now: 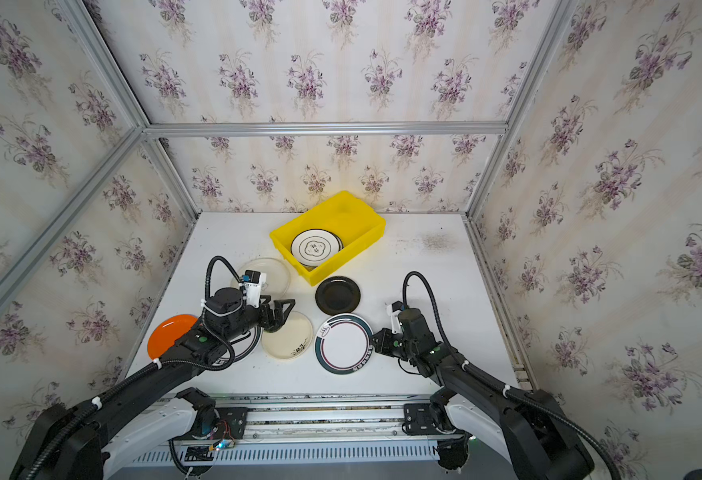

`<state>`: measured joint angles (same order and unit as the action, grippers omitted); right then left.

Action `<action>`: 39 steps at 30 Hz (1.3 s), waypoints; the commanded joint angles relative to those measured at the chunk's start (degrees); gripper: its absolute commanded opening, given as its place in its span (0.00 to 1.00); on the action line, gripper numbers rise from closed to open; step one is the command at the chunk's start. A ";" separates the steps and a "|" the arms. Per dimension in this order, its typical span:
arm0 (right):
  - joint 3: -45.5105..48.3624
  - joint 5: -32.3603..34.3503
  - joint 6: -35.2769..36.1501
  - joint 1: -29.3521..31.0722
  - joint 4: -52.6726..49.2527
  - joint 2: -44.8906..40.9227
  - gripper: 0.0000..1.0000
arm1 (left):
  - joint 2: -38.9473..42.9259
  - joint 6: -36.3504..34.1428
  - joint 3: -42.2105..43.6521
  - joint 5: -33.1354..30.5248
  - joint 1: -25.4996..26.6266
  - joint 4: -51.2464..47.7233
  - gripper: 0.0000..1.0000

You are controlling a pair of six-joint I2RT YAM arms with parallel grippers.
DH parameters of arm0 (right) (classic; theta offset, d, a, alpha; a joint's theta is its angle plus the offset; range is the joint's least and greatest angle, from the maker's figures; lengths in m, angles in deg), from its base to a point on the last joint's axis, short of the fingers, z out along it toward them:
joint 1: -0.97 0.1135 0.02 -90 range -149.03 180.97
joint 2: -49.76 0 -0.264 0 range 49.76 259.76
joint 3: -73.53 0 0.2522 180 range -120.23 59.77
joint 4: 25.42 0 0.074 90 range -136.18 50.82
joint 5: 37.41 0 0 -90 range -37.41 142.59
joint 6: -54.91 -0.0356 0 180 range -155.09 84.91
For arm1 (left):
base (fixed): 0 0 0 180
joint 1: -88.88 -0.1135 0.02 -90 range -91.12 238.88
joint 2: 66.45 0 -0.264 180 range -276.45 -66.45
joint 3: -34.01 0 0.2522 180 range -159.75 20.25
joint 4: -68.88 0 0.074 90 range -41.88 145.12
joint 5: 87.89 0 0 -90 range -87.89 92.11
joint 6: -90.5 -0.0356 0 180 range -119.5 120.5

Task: Place the plates into the plastic bin on the countertop
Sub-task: 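Pinch the green-and-red-rimmed white plate rim with the right gripper, then lift the plate upright toward the left gripper while the left gripper reaches toward it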

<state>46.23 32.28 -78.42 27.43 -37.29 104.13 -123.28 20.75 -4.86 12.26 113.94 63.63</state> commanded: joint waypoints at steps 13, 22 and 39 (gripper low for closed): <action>-8.99 10.04 -0.96 -0.47 -18.08 -17.42 0.00 | -3.07 1.48 -0.30 6.17 -0.01 4.88 1.00; -11.85 9.27 -4.42 -1.73 -16.37 -18.72 0.00 | -3.14 0.79 -0.09 9.28 0.05 5.96 1.00; -8.64 0.50 -12.12 -3.08 -0.03 -17.30 0.00 | -10.33 -0.83 -3.83 20.36 4.34 8.90 0.77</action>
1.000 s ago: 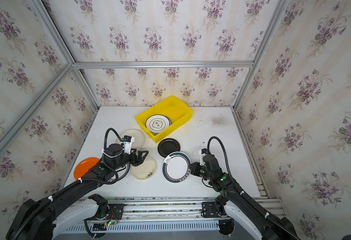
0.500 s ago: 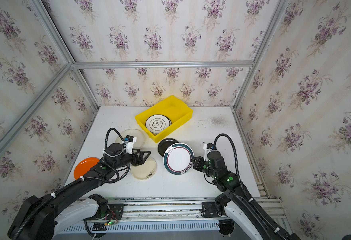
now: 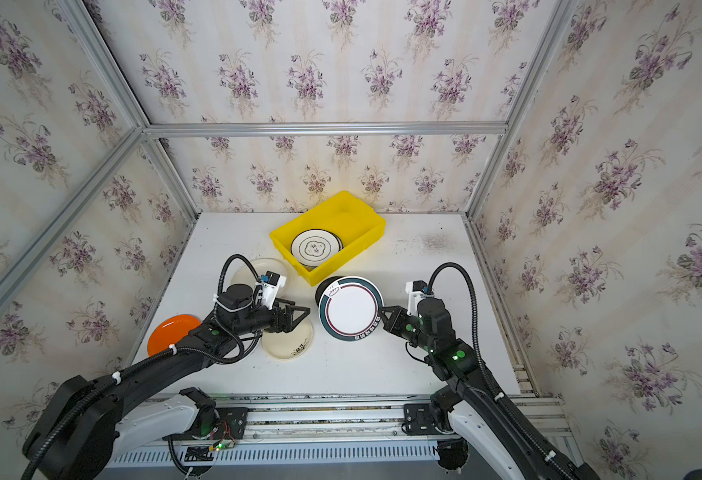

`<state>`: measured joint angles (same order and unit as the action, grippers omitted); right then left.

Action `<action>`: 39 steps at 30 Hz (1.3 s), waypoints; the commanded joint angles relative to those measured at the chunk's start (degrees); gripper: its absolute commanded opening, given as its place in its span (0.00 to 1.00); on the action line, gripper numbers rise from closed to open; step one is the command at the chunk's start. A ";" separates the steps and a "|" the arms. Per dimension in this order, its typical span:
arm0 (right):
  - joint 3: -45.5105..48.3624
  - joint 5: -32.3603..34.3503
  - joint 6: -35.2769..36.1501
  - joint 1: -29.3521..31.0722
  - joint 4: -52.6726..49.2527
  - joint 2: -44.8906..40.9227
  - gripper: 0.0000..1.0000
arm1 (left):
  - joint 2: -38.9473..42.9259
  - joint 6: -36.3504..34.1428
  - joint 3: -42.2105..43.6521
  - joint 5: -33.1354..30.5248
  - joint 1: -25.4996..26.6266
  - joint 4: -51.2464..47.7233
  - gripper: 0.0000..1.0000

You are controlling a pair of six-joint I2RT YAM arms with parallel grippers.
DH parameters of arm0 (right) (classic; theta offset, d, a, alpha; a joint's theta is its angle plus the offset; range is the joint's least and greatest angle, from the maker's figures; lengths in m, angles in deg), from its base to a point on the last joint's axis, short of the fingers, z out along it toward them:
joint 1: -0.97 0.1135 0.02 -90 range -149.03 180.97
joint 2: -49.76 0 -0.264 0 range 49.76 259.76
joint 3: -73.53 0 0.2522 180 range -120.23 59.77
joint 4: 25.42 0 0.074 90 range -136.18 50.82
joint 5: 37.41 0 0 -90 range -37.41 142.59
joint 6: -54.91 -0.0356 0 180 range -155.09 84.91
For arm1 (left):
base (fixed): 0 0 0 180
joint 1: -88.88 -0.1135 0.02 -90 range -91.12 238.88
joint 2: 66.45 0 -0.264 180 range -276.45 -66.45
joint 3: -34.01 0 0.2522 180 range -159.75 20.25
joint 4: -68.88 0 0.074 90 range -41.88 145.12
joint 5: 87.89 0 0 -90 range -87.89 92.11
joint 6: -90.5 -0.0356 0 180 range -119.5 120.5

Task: Place the plates into the plastic bin on the countertop
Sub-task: 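Lift the plate upright toward the left gripper while the left gripper reaches toward it, then grasp the plate rim with the left gripper and open the right gripper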

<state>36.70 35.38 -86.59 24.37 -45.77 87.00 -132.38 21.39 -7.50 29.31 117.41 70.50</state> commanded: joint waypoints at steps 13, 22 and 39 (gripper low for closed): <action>-1.75 -4.43 0.79 0.00 6.39 0.67 0.00 | -6.47 -0.49 -3.72 4.04 3.61 2.66 0.65; -3.17 -6.69 2.90 1.29 8.60 5.81 0.00 | -10.97 1.52 -5.04 6.07 3.90 4.14 0.31; -4.52 -4.57 5.17 1.50 5.59 5.00 0.82 | -8.48 2.23 -3.32 2.57 3.90 4.40 0.00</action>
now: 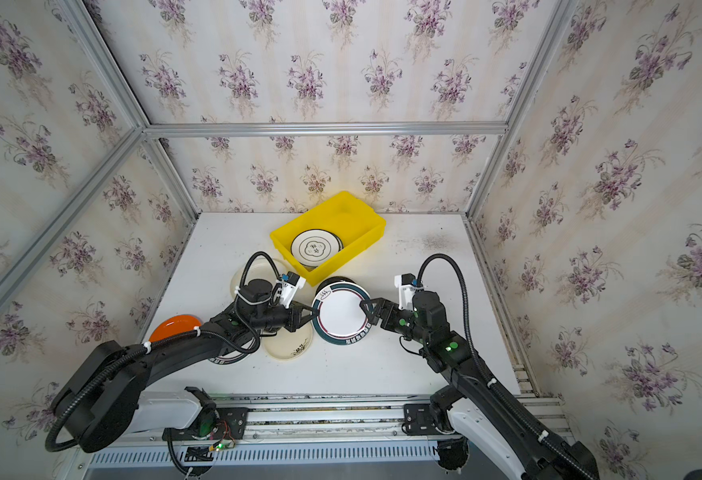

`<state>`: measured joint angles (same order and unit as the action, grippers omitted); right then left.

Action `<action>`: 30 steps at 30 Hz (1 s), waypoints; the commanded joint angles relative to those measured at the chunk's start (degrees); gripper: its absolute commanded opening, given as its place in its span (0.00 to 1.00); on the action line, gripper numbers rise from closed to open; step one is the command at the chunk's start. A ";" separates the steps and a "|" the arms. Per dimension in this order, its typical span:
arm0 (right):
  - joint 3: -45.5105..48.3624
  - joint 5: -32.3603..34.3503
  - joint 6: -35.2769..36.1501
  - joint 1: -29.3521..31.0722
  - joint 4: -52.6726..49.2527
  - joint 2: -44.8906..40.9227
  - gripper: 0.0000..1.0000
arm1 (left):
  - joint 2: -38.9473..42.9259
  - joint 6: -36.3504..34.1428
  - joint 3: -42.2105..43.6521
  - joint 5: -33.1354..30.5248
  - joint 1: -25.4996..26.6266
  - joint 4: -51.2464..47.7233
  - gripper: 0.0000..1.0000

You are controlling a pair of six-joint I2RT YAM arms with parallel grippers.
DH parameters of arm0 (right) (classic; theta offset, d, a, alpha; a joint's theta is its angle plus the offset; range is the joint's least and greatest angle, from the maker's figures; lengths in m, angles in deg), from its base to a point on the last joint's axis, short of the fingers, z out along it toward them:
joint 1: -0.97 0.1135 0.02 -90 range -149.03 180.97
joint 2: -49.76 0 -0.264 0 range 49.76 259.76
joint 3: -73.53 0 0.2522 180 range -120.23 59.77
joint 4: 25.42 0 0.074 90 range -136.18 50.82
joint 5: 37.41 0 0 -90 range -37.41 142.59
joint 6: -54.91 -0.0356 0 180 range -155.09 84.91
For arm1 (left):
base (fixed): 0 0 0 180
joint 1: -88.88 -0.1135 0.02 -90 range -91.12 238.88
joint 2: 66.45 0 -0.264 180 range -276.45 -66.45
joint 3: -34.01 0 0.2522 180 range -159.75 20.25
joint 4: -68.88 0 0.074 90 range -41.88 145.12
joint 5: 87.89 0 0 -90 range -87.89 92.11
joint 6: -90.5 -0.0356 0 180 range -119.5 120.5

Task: Place the plates into the plastic bin on the countertop
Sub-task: 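Grasp the plate rim with the left gripper and open the right gripper, then carry the plate into the bin with the left gripper while the right arm draws back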

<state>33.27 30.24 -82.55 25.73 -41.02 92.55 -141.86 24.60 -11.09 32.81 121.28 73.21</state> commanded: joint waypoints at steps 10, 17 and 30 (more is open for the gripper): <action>0.19 3.39 1.48 0.13 -3.31 -3.35 0.83 | 2.79 -1.00 1.09 -2.81 0.03 1.28 0.00; 1.70 6.04 3.21 0.12 -4.48 -5.59 0.84 | 5.92 -1.23 1.21 -7.33 0.03 -0.43 0.00; 1.18 7.76 6.76 0.04 -9.18 -5.82 0.84 | 11.25 3.45 -5.59 -33.90 -0.71 -5.42 0.00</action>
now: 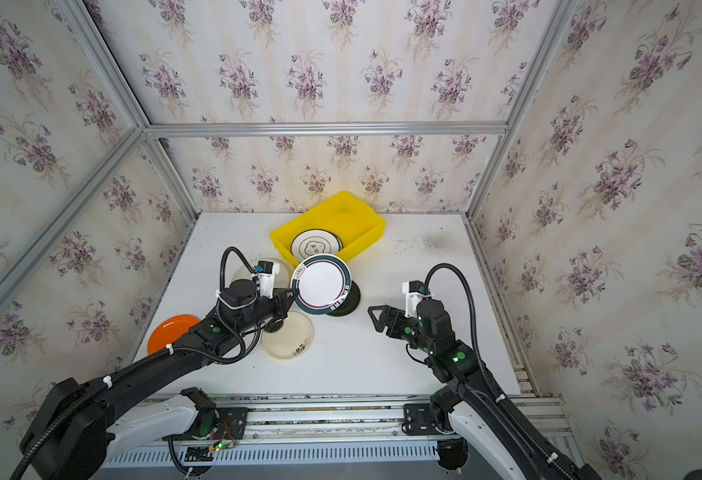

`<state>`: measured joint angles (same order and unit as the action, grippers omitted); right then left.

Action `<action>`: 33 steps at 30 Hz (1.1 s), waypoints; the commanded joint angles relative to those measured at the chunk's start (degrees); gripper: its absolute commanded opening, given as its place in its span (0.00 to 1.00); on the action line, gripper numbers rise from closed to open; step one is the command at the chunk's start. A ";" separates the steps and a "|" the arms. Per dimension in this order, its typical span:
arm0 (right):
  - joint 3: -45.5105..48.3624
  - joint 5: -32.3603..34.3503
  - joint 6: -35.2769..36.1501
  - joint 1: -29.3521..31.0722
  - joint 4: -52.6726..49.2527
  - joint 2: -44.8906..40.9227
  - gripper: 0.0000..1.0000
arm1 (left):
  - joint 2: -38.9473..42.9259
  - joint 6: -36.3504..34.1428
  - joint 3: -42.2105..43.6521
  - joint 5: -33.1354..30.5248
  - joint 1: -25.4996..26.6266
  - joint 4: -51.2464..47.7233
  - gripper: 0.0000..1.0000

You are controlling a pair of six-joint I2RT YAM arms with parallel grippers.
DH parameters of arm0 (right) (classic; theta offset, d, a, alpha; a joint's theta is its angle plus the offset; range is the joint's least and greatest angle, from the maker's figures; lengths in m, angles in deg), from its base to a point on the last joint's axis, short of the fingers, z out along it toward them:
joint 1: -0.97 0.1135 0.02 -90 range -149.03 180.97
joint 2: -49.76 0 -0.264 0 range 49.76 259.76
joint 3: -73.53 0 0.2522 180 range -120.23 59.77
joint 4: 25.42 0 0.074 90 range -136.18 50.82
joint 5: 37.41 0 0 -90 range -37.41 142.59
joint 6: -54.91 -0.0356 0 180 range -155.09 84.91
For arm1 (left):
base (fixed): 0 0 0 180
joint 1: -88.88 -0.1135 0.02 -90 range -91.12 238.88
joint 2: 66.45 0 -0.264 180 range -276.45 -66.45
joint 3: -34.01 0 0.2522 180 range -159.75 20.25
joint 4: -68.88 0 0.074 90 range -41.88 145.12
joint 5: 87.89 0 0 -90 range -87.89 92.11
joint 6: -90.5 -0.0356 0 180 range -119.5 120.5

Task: Place the plates into the plastic bin on the countertop
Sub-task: 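Carry the plate into the bin with the left gripper while the right arm draws back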

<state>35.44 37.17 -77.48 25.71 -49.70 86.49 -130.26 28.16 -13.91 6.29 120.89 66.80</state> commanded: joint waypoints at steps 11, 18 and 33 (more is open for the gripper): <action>1.60 0.97 -0.40 0.06 0.94 -1.06 0.84 | -12.27 0.16 -19.31 -6.81 -8.17 -3.57 0.00; 0.75 2.24 0.65 0.09 -3.82 -4.65 0.85 | -24.09 -0.45 -28.34 -4.71 -11.68 -4.56 0.00; 1.40 3.03 -0.24 0.07 -5.86 -6.50 0.85 | -42.93 -5.71 -46.25 -6.07 -12.32 -15.61 0.00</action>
<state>37.01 39.42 -77.50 25.71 -55.97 80.09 -171.78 23.88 -57.99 0.50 108.73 52.05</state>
